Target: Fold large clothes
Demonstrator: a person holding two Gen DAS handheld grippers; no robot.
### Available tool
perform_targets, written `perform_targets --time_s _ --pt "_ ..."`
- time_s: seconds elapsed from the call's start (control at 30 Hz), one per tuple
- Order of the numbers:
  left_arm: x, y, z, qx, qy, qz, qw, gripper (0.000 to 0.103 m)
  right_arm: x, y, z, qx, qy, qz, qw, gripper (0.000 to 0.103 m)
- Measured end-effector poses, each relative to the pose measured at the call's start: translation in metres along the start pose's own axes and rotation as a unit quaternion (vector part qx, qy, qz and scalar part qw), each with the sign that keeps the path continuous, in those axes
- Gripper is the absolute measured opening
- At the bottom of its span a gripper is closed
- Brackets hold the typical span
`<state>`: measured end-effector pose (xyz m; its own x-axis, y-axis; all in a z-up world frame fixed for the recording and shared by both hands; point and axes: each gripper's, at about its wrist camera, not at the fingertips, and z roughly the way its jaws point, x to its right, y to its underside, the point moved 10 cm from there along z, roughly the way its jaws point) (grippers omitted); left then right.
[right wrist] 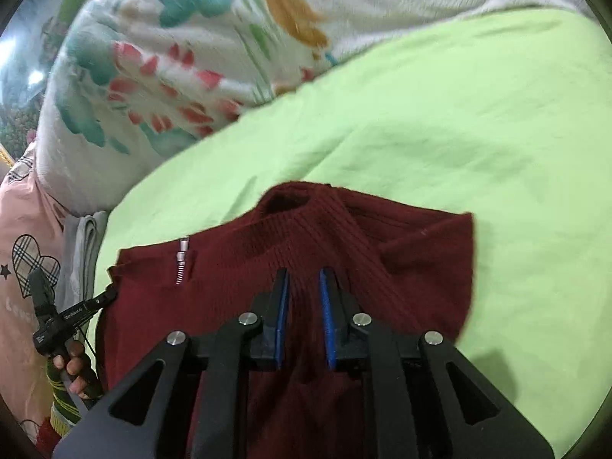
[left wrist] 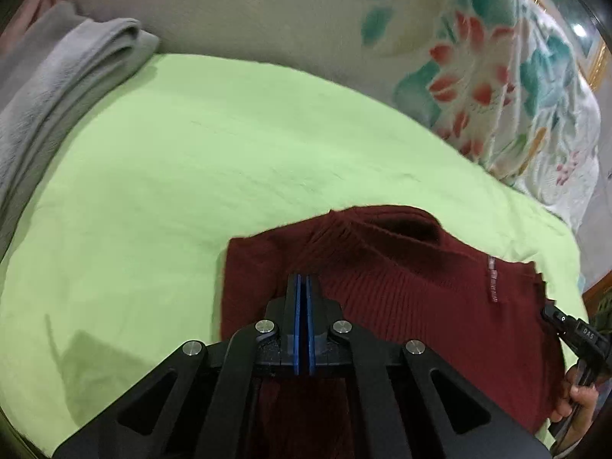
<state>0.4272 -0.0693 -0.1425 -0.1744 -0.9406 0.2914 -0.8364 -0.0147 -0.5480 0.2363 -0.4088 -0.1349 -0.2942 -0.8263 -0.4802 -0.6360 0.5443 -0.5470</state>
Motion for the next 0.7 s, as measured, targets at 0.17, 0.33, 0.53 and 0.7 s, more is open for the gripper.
perform_targets --time_s 0.17,0.33,0.53,0.7 --pt "0.007 0.035 -0.049 0.016 0.031 -0.017 0.9992 0.015 -0.018 0.024 -0.041 0.015 -0.036 0.001 0.999 0.018" --pt "0.0 0.08 -0.123 0.059 0.034 -0.065 0.9955 0.03 -0.032 0.064 -0.065 0.009 -0.071 0.008 0.997 0.022" --pt "-0.046 0.135 -0.195 0.06 0.025 -0.096 0.9933 0.061 -0.033 0.106 -0.08 -0.009 -0.074 0.012 0.997 0.026" --pt "-0.057 0.173 -0.204 0.032 0.011 -0.105 0.9938 0.061 -0.039 0.132 -0.087 -0.022 -0.081 0.014 0.996 0.026"
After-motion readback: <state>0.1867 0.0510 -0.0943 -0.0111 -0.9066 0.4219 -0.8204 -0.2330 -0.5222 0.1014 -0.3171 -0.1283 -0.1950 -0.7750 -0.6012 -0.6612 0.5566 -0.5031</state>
